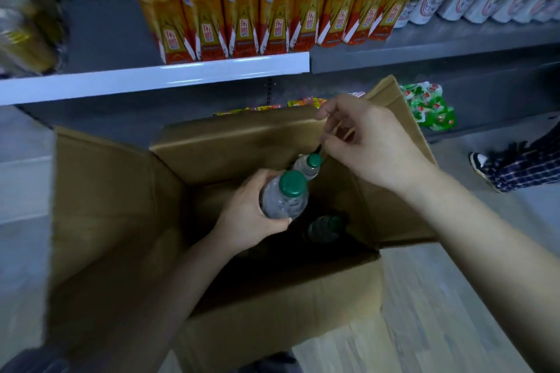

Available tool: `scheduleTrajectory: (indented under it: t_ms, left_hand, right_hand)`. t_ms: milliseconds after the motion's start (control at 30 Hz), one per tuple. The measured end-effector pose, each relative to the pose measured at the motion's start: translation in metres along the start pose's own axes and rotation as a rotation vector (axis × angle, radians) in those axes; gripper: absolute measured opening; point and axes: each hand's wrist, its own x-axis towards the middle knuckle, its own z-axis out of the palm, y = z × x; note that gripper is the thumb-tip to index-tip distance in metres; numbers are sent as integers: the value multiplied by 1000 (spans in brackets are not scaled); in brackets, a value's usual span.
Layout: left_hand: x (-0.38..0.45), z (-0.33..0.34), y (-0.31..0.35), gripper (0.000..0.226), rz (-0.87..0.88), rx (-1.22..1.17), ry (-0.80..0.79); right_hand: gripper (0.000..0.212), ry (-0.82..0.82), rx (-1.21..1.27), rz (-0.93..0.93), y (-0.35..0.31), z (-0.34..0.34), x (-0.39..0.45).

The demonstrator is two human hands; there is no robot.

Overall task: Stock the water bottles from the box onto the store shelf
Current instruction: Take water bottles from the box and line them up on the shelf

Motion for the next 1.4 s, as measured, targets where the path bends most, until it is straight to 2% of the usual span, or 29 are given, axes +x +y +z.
scheduleTrajectory:
  t_ms: [167,400,567,867,1033,1400]
  left_hand:
    - [-20,-41,38,58,-16,-44,96]
    - [-44,-110,87,60,31,-67,247]
    - [-58,-152,104,48,33,-79,342]
    - [-93,-243,107,49,44,-103,431]
    - [-116,-297,99,52,50,-64,502]
    - [-162,-396,88,44,100,-64,637]
  right_hand:
    - [22,18,39,-33,-32,-27,6]
    - [21,16,34,-105,-77,-47,18]
    - [21,0,36,-148,-109,-42,26]
    - [18,32,-10,-220,-194,-16,41]
    - [17,71,17,-192,-243,2,47]
    - [15,135,40,-187,-336,39,64]
